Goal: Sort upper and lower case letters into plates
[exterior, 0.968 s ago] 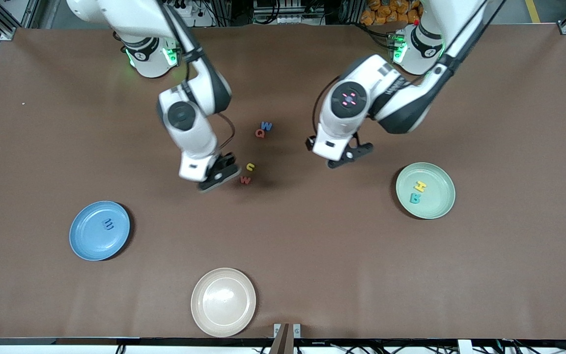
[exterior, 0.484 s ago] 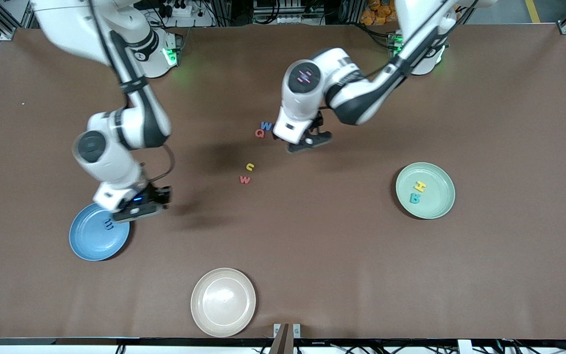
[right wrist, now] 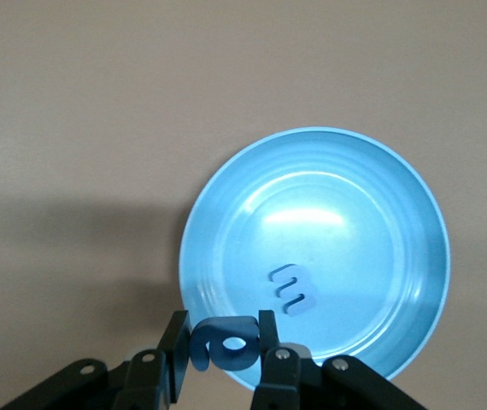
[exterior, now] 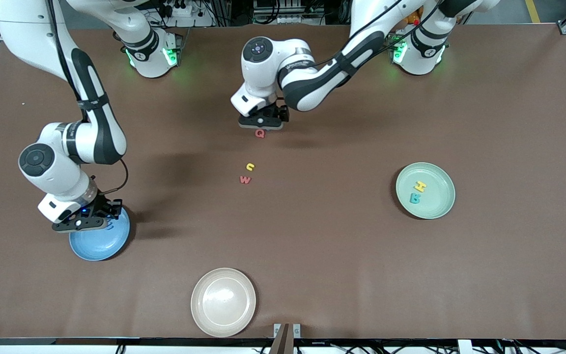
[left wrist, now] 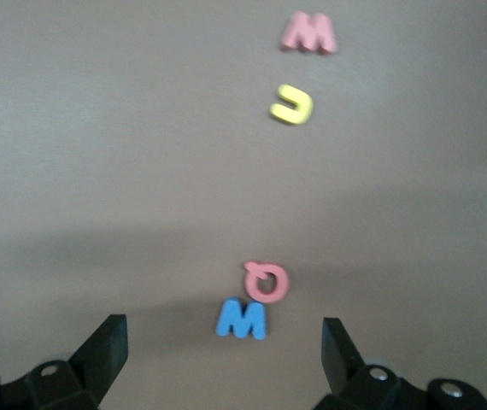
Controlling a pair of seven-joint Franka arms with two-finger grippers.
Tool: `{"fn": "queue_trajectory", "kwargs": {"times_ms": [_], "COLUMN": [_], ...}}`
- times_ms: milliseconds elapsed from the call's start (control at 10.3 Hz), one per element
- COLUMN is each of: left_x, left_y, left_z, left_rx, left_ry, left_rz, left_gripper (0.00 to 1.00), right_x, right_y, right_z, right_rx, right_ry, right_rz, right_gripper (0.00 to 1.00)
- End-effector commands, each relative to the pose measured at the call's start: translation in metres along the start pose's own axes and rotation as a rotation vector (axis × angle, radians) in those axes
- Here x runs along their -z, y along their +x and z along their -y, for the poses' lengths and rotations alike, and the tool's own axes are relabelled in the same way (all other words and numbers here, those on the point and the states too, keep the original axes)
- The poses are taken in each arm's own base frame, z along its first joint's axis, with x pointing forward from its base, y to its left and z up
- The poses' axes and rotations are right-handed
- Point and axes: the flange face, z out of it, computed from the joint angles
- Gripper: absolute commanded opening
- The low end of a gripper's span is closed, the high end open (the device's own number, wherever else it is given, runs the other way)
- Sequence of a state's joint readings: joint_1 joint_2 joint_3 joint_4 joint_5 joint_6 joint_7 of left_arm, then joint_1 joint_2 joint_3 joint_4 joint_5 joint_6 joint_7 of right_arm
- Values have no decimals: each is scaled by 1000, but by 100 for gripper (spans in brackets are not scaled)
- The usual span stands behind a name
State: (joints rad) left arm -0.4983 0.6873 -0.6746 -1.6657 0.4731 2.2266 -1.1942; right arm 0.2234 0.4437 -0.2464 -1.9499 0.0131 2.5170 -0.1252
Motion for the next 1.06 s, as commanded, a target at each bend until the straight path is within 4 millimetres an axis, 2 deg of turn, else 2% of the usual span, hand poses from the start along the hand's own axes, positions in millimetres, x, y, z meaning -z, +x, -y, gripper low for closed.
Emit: {"fn": "queue_trajectory", "kwargs": {"times_ms": [0,97,290,968], "left_x": [-11,-18,-34,-66], "left_y": [-13,-15,-21,-16], "left_z": [-20,-20,-24,-26], "left_rx": [-143,-166,-185,-179], "left_ry": [-17,0,22,21], "left_rz": [-14,-20,-34,-30], "left_gripper": [100,100,100,100], "right_x": [-16,-20,-19,-24], "right_y": [8,9,17,13], "right_z": [-19,-37,-33,-26], "right_rx": [-31,-61,-45,-35], "right_ry": [-15,-18,-21,-14], "right_rz": [6,-22,-38,4], "right_gripper": [64,100,100,100]}}
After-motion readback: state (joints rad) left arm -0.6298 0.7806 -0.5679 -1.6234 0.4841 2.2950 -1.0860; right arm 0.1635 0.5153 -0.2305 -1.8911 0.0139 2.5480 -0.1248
